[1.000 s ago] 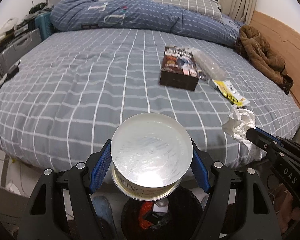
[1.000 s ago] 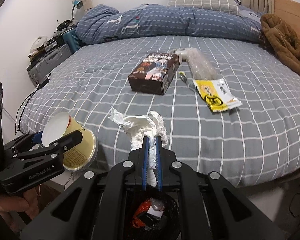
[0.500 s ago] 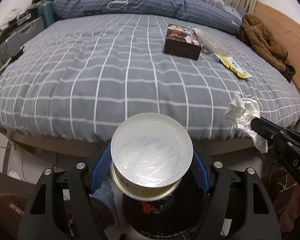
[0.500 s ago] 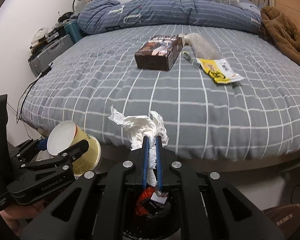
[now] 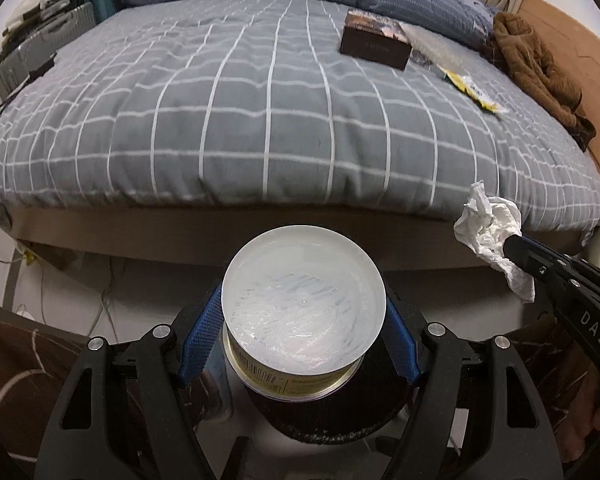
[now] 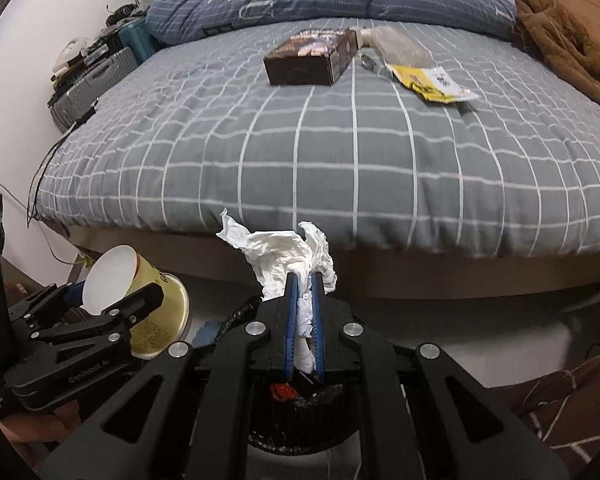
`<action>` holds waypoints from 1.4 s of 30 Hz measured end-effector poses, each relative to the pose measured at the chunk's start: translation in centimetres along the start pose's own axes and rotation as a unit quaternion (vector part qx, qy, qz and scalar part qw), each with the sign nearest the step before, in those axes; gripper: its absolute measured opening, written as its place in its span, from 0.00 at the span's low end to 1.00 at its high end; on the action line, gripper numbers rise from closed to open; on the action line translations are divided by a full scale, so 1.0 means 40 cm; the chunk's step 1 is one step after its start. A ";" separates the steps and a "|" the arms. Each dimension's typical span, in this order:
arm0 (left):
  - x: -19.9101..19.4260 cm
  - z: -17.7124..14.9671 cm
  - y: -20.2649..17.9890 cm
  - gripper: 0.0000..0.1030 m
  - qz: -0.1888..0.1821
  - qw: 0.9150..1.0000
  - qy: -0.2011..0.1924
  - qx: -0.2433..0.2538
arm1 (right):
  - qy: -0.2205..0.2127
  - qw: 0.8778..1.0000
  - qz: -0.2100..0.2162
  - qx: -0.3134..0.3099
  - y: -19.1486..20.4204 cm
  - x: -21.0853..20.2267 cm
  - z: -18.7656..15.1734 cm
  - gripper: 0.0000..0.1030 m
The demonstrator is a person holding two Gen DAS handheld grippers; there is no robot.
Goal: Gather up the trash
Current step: 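Lift the cup and crumpled tissue and carry them down to the bin, then open the right gripper over the bin while the left gripper releases the cup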
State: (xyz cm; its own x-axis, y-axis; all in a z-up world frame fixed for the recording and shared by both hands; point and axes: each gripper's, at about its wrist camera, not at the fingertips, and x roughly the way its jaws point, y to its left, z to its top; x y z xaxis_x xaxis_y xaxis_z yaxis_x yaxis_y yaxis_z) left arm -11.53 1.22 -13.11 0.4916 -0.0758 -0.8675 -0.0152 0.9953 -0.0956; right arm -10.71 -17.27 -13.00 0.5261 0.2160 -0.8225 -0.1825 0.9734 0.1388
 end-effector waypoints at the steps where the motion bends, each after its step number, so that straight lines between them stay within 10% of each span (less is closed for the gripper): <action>1: 0.002 -0.006 0.001 0.69 0.002 1.000 0.002 0.000 | 0.003 1.000 -0.004 -0.002 0.000 0.005 -0.009 0.07; 37: 0.239 -0.095 0.115 0.69 0.032 0.994 0.097 -0.026 | 0.208 0.976 -0.006 -0.060 0.044 0.344 -0.178 0.11; 42: 0.244 -0.097 0.110 0.69 0.029 0.994 0.102 -0.027 | 0.190 0.981 -0.016 -0.046 0.026 0.338 -0.167 0.47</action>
State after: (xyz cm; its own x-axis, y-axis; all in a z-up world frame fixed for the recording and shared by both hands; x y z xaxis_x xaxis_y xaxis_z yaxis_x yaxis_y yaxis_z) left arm -10.17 4.63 -23.87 0.3013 -0.0349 -0.9529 -0.0872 0.9941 -0.0639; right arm -9.35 -13.87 -27.67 0.1882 0.1237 -0.9743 -0.2548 0.9642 0.0732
